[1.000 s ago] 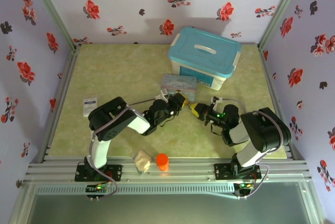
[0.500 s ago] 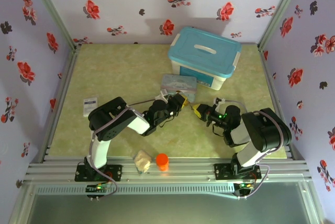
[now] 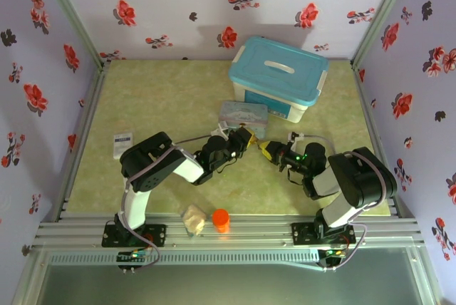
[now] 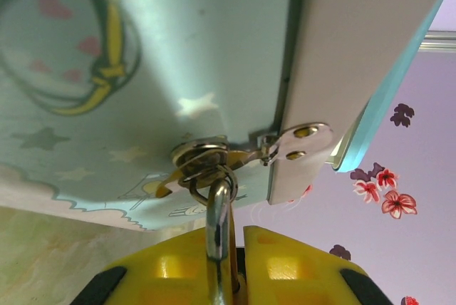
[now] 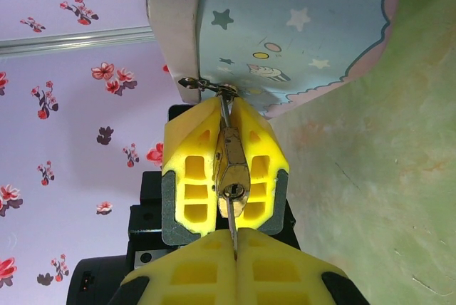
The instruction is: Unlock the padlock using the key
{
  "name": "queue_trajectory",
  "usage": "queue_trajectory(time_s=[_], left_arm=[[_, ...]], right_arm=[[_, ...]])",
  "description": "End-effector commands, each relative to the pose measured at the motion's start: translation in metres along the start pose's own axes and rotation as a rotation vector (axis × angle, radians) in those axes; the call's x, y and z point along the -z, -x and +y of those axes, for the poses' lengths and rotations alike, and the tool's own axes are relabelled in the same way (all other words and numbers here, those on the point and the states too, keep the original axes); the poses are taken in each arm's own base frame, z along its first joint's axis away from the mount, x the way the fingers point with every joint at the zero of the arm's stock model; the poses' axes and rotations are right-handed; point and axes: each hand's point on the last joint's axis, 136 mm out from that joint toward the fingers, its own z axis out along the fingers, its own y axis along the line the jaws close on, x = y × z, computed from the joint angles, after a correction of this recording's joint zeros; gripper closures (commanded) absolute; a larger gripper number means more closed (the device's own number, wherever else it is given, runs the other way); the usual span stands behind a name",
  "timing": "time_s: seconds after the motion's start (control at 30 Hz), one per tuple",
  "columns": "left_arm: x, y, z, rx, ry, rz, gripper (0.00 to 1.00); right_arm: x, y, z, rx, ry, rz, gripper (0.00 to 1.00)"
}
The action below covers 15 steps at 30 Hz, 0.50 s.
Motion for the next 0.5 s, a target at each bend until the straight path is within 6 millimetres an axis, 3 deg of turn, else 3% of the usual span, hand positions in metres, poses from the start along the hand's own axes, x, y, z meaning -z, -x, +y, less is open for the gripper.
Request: queue_trajectory(time_s=[0.0,0.23,0.47], left_arm=[[-0.002,-0.009,-0.04,0.012,-0.131,0.032,1.0],[0.001,-0.019,-0.054,0.006,-0.162,0.059,1.0],[0.004,-0.016,-0.041,0.0,-0.13,0.052,1.0]], right_arm=[[-0.004,0.0,0.004,0.027,0.012,0.003,1.0],[-0.011,0.009,-0.002,-0.009,-0.006,-0.002,1.0],[-0.009,0.013,0.005,-0.003,0.012,-0.016,1.0]])
